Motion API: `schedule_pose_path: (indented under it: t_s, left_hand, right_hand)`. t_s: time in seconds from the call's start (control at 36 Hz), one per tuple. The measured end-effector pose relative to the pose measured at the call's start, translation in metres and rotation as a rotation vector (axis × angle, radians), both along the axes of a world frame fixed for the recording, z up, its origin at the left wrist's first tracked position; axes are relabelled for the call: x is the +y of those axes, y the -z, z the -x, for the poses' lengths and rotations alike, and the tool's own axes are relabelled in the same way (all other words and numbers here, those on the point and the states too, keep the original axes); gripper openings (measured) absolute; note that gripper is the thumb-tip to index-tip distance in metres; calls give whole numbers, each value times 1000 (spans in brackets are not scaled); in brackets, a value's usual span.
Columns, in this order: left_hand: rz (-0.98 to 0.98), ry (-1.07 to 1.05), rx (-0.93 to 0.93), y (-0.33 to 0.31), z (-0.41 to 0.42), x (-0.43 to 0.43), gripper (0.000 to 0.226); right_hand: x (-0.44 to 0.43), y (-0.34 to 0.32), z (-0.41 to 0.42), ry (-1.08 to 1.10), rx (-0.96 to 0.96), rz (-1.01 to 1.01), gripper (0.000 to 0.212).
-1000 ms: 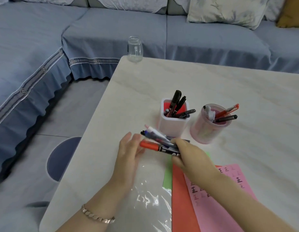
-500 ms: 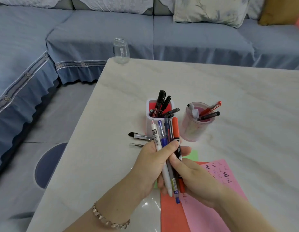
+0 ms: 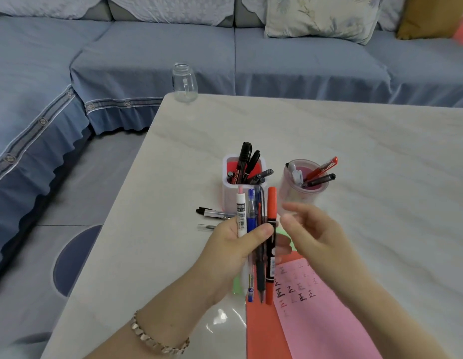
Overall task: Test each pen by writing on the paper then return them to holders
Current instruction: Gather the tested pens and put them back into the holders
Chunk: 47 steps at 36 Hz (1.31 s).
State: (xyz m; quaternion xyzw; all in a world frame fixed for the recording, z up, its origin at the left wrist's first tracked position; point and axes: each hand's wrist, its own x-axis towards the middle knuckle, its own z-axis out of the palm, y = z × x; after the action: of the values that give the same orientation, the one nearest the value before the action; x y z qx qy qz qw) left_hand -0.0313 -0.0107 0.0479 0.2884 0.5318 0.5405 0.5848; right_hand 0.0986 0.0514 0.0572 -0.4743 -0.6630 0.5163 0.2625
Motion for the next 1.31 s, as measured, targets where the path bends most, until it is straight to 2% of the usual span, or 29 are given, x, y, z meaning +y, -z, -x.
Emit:
schedule_pose_path:
  t_s: [0.11, 0.19, 0.28, 0.36, 0.42, 0.5, 0.61, 0.69, 0.75, 0.81, 0.86, 0.92, 0.97, 1.03, 1.08, 1.14, 1.25, 1.31]
  left_hand:
    - [62, 97, -7, 4, 6, -3, 21]
    - [67, 43, -9, 6, 15, -3, 19]
    - [73, -67, -38, 6, 26, -4, 24]
    - [82, -107, -96, 4, 34, -5, 16]
    - [93, -125, -111, 2, 38, -7, 15]
    - [98, -155, -101, 1, 40, -8, 18]
    - [86, -162, -134, 1, 40, -7, 19]
    - [83, -151, -131, 0, 39, -6, 17]
    - [78, -141, -117, -1, 38, -4, 16]
    - [60, -122, -98, -2, 35, -1, 16]
    - [20, -82, -53, -4, 32, 3, 15]
    - [-18, -19, 6, -7, 27, 8, 15]
    - [-42, 77, 88, -11, 21, 13, 18]
    - [-55, 213, 194, -15, 11, 21, 25]
    - [-60, 337, 277, -19, 3, 27, 26]
    - [-52, 428, 331, -23, -6, 34, 27]
    - [-84, 491, 364, -26, -22, 46, 24]
    - [-100, 484, 400, -25, -28, 50, 18]
  right_hand:
    - [9, -10, 8, -107, 117, 55, 13]
    - [16, -14, 17, -130, 142, -16, 13]
    - [28, -28, 28, 8, 248, -209, 20]
    - [38, -45, 40, 162, 440, -456, 13]
    - [45, -50, 49, 188, 465, -636, 20]
    - [54, -40, 66, 164, 338, -723, 36]
    - [61, -5, 83, 50, -66, -641, 26]
    - [63, 12, 85, -18, -357, -739, 27]
    - [64, 14, 83, -10, -386, -828, 24]
    - [62, 9, 77, 39, -253, -857, 17]
    - [55, -3, 67, 81, -82, -733, 14]
    - [44, -16, 55, 55, 61, -490, 13]
    - [34, -26, 43, -23, 80, -290, 20]
    - [27, -27, 30, -95, 8, -222, 21]
    - [26, -28, 19, -63, 0, -216, 12]
    - [31, -27, 6, -14, 35, -171, 24]
    - [32, -33, -13, -89, 172, 79, 22]
    - [32, -36, -19, -128, 168, 88, 17]
